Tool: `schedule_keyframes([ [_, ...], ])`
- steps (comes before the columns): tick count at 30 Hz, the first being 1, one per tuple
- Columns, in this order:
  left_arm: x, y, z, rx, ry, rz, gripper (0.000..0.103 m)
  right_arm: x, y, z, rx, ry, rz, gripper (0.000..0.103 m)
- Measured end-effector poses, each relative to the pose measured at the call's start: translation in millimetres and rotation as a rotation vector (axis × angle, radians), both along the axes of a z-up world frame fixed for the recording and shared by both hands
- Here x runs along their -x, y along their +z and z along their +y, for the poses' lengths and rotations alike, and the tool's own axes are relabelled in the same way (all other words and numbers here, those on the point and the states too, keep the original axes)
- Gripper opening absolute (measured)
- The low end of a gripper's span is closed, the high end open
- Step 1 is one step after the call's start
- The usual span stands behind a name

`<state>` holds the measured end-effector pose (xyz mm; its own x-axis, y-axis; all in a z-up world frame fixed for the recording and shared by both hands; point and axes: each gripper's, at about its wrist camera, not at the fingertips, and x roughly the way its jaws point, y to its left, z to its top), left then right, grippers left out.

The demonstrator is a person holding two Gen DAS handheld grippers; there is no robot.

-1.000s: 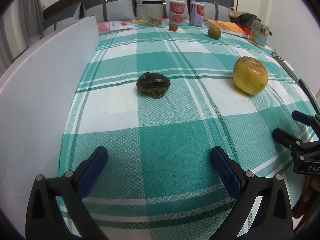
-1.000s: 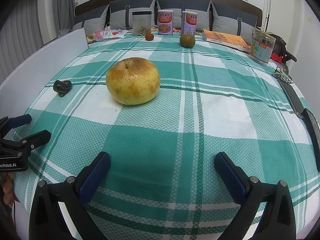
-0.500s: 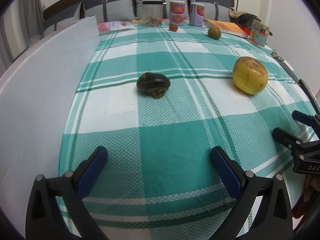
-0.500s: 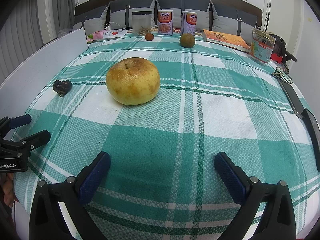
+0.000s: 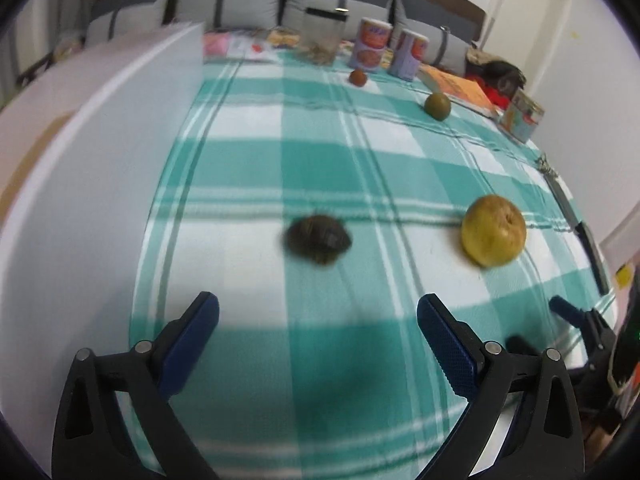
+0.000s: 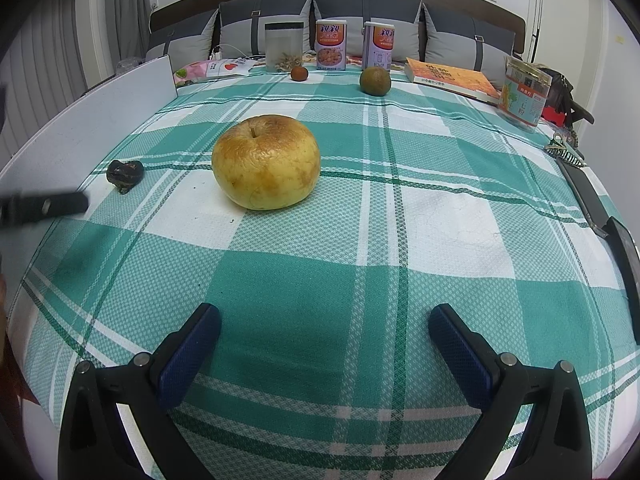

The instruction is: Organize fruits

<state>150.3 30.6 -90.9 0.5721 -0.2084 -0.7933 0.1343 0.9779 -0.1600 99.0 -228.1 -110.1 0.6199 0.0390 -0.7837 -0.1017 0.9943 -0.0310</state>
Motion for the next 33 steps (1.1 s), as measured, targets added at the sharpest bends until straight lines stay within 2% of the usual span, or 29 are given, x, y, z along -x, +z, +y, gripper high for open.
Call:
schedule_keyframes([
  [2, -13, 1, -9, -0.040, -0.029, -0.011, 0.098, 0, 0, 0, 0.000, 0.000, 0.000, 0.103],
  [3, -21, 0, -12, -0.061, -0.039, -0.006, 0.092, 0, 0, 0, 0.000, 0.000, 0.000, 0.103],
  [4, -26, -3, -15, -0.077, -0.042, 0.003, 0.083, 0, 0, 0, -0.001, 0.000, 0.000, 0.103],
  [6, -38, -12, -19, -0.113, -0.053, 0.042, 0.073, -1, 0, 0, -0.002, 0.001, 0.005, 0.103],
  [8, -42, -20, -21, -0.123, -0.058, 0.069, 0.055, -4, 1, -1, -0.008, 0.013, 0.031, 0.103],
  [9, -40, -22, -20, -0.123, -0.058, 0.068, 0.044, -8, 4, -2, -0.016, 0.022, 0.060, 0.103],
  [10, -40, -21, -19, -0.120, -0.060, 0.056, 0.043, -12, 9, -5, -0.043, 0.025, 0.076, 0.102],
  [12, -39, -21, -18, -0.101, -0.060, 0.058, 0.043, -21, 26, -8, -0.113, 0.041, 0.045, 0.102],
  [16, -35, -16, -16, -0.060, -0.044, 0.092, 0.043, -55, 47, 15, -0.109, 0.131, 0.053, 0.102],
  [17, -32, -14, -17, -0.055, -0.043, 0.096, 0.043, -70, 49, 27, -0.085, 0.164, 0.082, 0.102],
  [20, -25, -5, -17, -0.030, -0.040, 0.109, 0.043, -100, 39, 46, -0.017, 0.178, 0.183, 0.091],
  [22, -18, 4, -14, -0.002, -0.035, 0.118, 0.043, -114, 29, 52, 0.023, 0.180, 0.261, 0.071],
  [24, -10, 15, -10, 0.030, -0.034, 0.125, 0.042, -118, 28, 53, 0.054, 0.177, 0.285, 0.070],
  [27, 11, 42, 2, 0.109, -0.040, 0.114, 0.042, -118, 36, 41, -0.039, 0.153, 0.301, 0.070],
  [29, 25, 65, 13, 0.159, -0.044, 0.097, 0.042, -113, 50, 33, -0.151, 0.134, 0.292, 0.070],
  [33, 47, 118, 53, 0.230, -0.021, 0.035, 0.042, -108, 99, 43, -0.366, 0.172, 0.255, 0.070],
])
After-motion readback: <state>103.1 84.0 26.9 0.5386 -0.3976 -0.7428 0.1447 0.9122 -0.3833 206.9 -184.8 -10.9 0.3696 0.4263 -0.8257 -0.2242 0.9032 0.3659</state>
